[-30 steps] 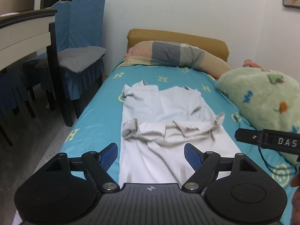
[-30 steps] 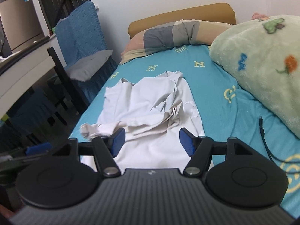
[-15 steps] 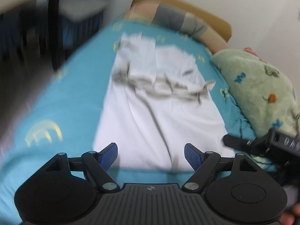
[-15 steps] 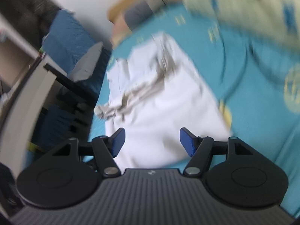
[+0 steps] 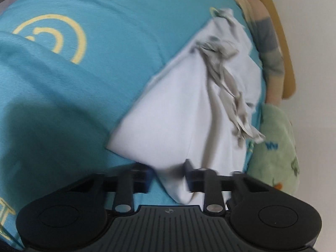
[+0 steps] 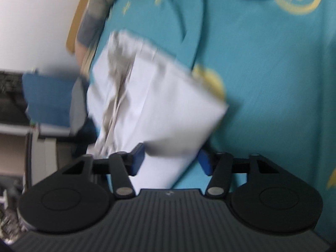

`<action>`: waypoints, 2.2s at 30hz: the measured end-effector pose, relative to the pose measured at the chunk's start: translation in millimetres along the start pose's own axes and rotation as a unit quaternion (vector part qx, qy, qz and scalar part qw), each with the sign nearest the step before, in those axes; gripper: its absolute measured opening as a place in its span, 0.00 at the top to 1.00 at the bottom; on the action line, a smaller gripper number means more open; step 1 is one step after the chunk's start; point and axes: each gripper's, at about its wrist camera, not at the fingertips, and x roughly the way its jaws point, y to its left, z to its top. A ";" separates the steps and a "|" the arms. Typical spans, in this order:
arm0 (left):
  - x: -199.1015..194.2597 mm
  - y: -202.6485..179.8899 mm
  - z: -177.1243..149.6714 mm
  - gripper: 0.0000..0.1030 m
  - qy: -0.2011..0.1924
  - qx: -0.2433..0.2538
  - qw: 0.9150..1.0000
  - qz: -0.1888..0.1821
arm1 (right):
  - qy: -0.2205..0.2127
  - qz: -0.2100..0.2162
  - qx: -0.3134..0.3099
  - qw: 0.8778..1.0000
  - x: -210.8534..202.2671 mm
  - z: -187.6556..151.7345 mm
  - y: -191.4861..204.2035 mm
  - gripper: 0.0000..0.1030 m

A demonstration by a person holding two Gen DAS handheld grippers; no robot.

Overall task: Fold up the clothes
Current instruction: 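Grasp the folded shirt edge with both grippers and fold it over again, then open both grippers and lift them off the shirt bundle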

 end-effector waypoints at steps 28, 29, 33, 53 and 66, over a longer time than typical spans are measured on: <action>-176.7 -51.9 -102.9 0.95 -0.193 0.203 0.954 -0.102 | -0.160 0.122 -0.187 0.962 -143.7 -57.2 35.6 0.96; -184.2 -49.5 -113.4 0.95 -0.198 0.208 0.952 -0.107 | -0.163 0.127 -0.182 0.961 -153.7 -64.1 28.9 0.96; -206.9 -38.5 -146.0 0.95 -0.206 0.209 0.948 -0.121 | -0.207 0.133 -0.188 0.951 -189.1 -96.5 11.8 0.96; -23.3 -159.4 38.8 0.94 -0.202 0.322 0.925 -0.010 | -0.131 0.001 -0.200 0.971 15.1 71.2 106.3 0.95; 7.4 -155.8 43.2 0.32 -0.176 0.406 0.896 -0.025 | -0.071 0.048 -0.257 0.963 55.6 76.3 108.1 0.16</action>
